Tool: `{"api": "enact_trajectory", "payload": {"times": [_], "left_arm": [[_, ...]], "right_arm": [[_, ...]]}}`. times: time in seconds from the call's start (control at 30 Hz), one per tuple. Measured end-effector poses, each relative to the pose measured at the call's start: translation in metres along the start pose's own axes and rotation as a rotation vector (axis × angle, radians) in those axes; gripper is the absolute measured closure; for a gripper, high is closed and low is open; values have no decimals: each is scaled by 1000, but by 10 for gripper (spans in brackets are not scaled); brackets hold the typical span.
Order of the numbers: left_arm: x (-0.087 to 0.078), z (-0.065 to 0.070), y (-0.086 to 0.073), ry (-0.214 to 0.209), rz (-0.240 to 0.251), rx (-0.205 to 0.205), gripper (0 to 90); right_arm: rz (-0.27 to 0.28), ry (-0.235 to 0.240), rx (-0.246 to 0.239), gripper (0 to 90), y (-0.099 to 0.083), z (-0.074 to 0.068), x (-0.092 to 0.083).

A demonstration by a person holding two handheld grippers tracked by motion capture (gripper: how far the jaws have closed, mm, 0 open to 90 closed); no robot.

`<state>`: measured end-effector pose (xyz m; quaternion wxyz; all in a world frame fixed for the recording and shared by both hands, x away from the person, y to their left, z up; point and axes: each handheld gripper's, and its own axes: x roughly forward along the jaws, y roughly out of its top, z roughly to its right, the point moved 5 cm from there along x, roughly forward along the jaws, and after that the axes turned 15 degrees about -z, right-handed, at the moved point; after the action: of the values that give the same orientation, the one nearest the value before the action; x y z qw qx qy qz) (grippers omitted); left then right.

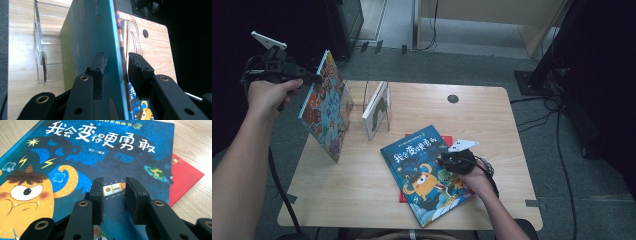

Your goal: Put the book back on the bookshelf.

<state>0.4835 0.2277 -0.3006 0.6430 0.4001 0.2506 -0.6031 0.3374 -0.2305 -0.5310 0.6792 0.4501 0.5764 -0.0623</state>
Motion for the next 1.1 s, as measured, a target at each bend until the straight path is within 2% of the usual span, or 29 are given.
{"api": "enact_trajectory", "payload": {"times": [0.13,0.17,0.2,0.27,0.33,0.63,0.83,0.97,1.07,1.1], "left_arm": [[5,1,-1,40,-16,15,606],[6,0,-1,33,-18,17,603],[6,0,-1,2,-14,8,597],[6,1,-2,-41,-11,17,598],[8,2,-3,-65,-8,21,599],[13,4,-4,-49,-32,45,583],[16,8,-4,-11,-37,46,579],[16,13,-4,-3,-47,58,577],[17,16,-4,33,-61,74,576],[18,18,-4,31,-61,78,577]], "right_arm": [[0,0,0,685,0,0,0],[0,1,1,685,0,0,0],[-1,0,0,684,0,0,0],[0,-1,-2,682,0,0,0],[1,0,-1,681,0,0,0],[3,-2,-3,681,0,0,0],[3,-3,-3,681,0,0,0],[3,-3,-4,681,0,0,0],[2,-3,-5,681,0,0,0],[3,-3,-4,681,0,0,0]]}}
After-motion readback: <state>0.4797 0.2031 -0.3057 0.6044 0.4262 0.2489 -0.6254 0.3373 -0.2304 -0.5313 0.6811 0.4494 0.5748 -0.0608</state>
